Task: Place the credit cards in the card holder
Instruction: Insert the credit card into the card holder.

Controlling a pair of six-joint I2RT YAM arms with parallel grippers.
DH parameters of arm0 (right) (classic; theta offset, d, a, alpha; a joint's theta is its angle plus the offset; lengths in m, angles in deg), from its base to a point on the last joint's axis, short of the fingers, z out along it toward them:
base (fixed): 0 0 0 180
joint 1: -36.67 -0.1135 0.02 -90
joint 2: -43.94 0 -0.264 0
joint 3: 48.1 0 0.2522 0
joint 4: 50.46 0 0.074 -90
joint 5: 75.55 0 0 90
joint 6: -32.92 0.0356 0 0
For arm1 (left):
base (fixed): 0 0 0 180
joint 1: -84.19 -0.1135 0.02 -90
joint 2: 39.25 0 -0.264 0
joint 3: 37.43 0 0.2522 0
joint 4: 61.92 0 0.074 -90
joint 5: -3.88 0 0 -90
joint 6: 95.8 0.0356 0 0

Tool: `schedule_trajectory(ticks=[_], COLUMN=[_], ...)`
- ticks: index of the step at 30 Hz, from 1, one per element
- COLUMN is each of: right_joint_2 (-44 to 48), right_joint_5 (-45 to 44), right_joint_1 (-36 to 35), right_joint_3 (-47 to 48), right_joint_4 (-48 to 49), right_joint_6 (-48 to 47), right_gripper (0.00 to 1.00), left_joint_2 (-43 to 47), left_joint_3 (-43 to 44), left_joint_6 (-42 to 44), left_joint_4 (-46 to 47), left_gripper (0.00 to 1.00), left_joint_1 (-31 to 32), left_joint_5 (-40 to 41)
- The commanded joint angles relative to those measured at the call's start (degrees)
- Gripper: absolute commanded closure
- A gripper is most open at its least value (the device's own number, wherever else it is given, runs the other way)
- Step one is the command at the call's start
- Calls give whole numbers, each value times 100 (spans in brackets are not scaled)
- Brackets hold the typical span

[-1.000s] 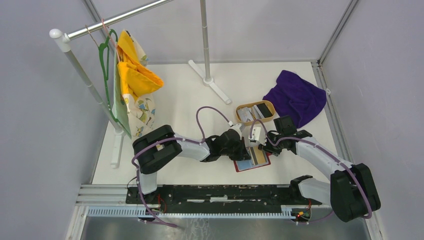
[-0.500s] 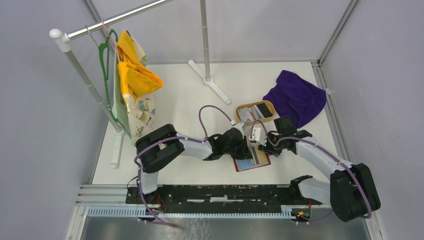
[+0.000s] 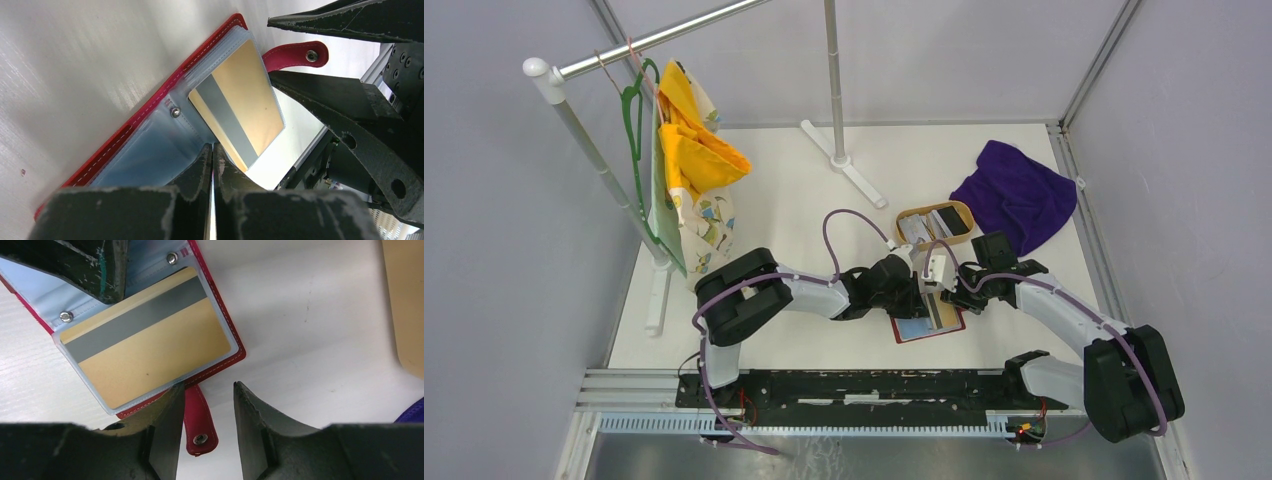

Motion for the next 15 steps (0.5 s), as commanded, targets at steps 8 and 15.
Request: schedule_trajectory(ticks=[8,15], right_joint_2=[271,541], right_joint_5=[-12,580], right_joint_1=[184,185], right_joint_3=[118,99], right_joint_4=[104,-12], right_joint_6=[81,-338], right_gripper=[53,53], left_joint_2=[877,1731], left_joint_3=[-341,-821], left_joint_6=[614,1052], left_joint_4=[263,245], left_gripper=[88,87], left_joint_1=[172,468], left_joint_5=[196,837])
